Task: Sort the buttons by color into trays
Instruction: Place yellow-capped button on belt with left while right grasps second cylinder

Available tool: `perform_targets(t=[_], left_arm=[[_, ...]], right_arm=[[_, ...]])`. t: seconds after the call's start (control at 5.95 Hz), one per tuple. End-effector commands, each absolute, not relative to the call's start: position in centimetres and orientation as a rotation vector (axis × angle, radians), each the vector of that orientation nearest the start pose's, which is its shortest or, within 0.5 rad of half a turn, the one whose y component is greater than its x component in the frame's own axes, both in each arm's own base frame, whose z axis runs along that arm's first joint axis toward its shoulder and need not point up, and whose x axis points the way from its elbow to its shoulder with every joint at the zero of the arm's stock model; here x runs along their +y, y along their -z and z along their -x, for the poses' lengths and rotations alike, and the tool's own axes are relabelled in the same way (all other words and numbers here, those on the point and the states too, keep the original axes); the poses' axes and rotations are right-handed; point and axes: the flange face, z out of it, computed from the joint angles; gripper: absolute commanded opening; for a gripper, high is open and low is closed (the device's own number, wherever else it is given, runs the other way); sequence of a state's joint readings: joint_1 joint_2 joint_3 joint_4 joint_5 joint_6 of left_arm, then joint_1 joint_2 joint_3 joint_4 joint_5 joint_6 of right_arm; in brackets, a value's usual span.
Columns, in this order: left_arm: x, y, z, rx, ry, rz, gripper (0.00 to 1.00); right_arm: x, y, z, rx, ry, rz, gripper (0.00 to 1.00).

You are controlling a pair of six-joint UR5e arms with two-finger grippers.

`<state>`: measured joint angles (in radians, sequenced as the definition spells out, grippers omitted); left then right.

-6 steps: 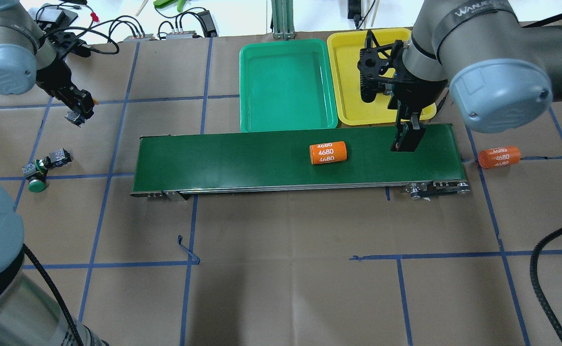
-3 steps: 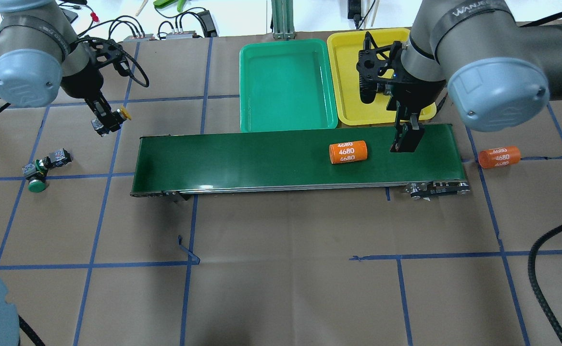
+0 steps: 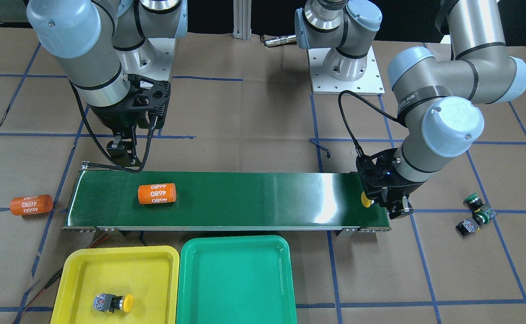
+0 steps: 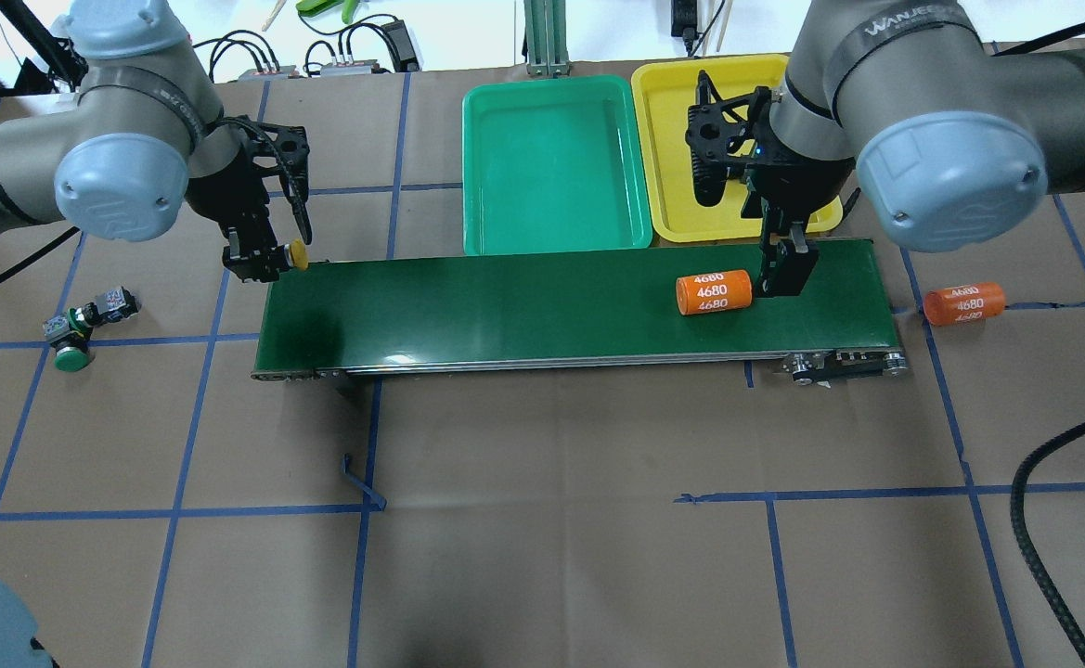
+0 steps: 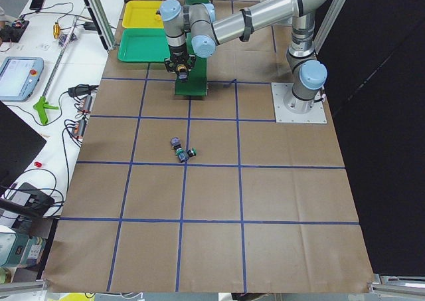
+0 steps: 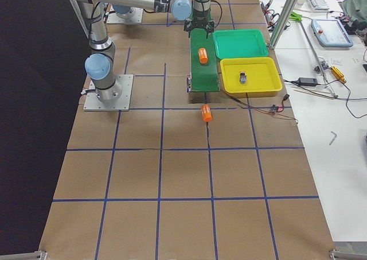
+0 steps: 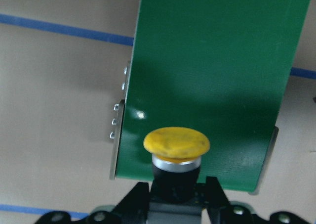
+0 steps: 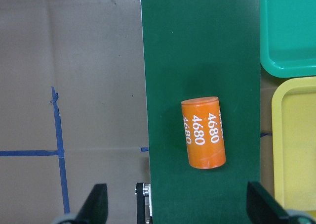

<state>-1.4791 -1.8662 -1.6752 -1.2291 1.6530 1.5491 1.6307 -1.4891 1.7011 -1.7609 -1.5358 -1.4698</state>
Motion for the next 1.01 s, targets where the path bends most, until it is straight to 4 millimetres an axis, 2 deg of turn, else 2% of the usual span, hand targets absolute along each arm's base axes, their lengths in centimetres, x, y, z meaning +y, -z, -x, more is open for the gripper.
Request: perform_targets(t=[0.0,0.34,0.5,0.67,0.84], left_arm=[[-57.8,-29.5,11.2,2.23,-0.165,-2.188,0.01],[-55.1,-25.6,11.8,2.224,-0.147,-2.185,0.05],[-55.0,-24.2,11.7,2.22,-0.115,-2.158,0.08],[-55.2,-24.6,11.7,2.218,-0.104,-2.152,0.91],[-55.4,-25.0,11.5,2.21,-0.107,-2.144,0.99]], right_arm=[[-50.1,-40.1,-16.7,2.246,0.006,2.135,1.0],[-49.6,-39.1,-16.6,2.242,-0.025,2.126,1.0],[-49.4,-38.8,-16.6,2.238,-0.034,2.123,1.0],[-49.4,-38.8,-16.6,2.236,-0.028,2.121,1.0],[-49.5,-38.7,-16.6,2.237,-0.03,2.122,1.0]])
